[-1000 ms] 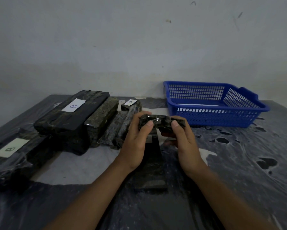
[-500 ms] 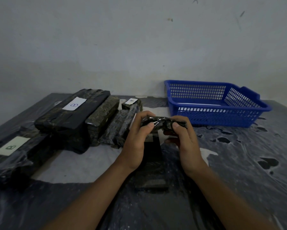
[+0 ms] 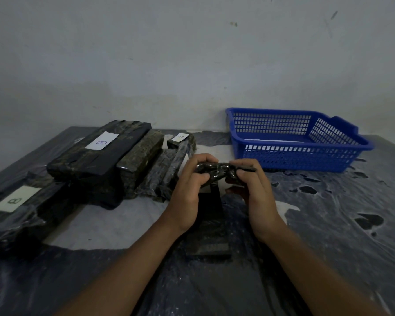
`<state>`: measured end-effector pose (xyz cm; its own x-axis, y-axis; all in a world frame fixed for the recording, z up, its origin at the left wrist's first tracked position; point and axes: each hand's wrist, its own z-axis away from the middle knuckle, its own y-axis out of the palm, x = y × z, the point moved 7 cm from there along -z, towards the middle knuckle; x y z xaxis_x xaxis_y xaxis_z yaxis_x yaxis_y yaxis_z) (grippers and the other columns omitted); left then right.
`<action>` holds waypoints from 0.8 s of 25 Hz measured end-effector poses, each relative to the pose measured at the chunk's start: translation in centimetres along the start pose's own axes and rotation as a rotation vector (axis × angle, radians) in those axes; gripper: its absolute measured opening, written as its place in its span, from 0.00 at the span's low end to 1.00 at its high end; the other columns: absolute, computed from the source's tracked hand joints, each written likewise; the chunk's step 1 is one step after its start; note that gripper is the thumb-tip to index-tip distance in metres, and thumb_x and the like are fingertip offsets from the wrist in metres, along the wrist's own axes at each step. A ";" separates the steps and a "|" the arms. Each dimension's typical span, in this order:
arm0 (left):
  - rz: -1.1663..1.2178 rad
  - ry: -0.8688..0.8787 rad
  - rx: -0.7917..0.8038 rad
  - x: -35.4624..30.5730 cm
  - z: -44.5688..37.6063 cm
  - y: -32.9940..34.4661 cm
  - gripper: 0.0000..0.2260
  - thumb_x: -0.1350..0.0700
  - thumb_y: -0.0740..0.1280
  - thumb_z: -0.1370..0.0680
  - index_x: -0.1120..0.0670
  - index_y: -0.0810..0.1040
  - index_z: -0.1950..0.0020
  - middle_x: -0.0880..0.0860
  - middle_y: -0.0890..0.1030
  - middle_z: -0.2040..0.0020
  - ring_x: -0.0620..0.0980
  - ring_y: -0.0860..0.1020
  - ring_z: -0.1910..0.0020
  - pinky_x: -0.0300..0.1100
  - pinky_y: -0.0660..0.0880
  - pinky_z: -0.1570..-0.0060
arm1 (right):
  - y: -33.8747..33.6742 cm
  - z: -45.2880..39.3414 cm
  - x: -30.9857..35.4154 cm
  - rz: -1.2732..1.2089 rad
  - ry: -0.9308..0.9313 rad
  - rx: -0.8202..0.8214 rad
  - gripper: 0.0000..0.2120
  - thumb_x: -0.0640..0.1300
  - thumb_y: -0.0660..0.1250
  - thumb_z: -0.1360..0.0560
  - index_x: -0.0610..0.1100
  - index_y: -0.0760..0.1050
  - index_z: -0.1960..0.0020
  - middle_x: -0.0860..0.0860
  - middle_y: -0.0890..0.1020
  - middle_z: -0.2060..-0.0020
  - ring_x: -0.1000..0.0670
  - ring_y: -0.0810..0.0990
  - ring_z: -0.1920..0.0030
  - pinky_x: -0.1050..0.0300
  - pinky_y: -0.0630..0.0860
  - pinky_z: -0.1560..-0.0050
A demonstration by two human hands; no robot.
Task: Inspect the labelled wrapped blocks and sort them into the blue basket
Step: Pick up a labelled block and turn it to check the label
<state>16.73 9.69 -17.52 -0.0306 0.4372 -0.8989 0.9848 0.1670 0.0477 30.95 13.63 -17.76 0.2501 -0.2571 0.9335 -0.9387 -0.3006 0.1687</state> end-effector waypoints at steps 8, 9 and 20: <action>-0.073 0.012 0.007 -0.4 -0.2 0.4 0.14 0.59 0.57 0.23 0.57 0.77 0.43 0.60 0.78 0.42 0.54 0.77 0.42 0.41 0.74 0.41 | 0.0 -0.1 -0.1 -0.046 0.008 0.012 0.08 0.45 0.63 0.28 0.44 0.76 0.51 0.47 0.81 0.53 0.51 0.81 0.52 0.61 0.79 0.54; -0.075 0.008 0.009 -0.4 -0.2 0.4 0.14 0.59 0.57 0.23 0.57 0.77 0.43 0.59 0.78 0.42 0.54 0.77 0.42 0.40 0.73 0.42 | 0.0 -0.1 -0.1 -0.039 0.007 0.019 0.08 0.45 0.63 0.27 0.44 0.76 0.50 0.46 0.81 0.52 0.50 0.81 0.51 0.61 0.78 0.53; -0.066 0.005 -0.004 -0.9 0.1 0.3 0.12 0.58 0.58 0.23 0.55 0.77 0.43 0.57 0.78 0.43 0.50 0.78 0.44 0.40 0.74 0.43 | -0.3 -0.2 -0.4 0.040 0.000 0.009 0.13 0.48 0.61 0.26 0.44 0.77 0.46 0.41 0.81 0.46 0.44 0.81 0.46 0.48 0.78 0.44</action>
<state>17.11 9.30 -16.74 -0.0968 0.4299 -0.8977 0.9799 0.1991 -0.0104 31.06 14.02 -18.08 0.2128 -0.2691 0.9393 -0.9456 -0.2989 0.1286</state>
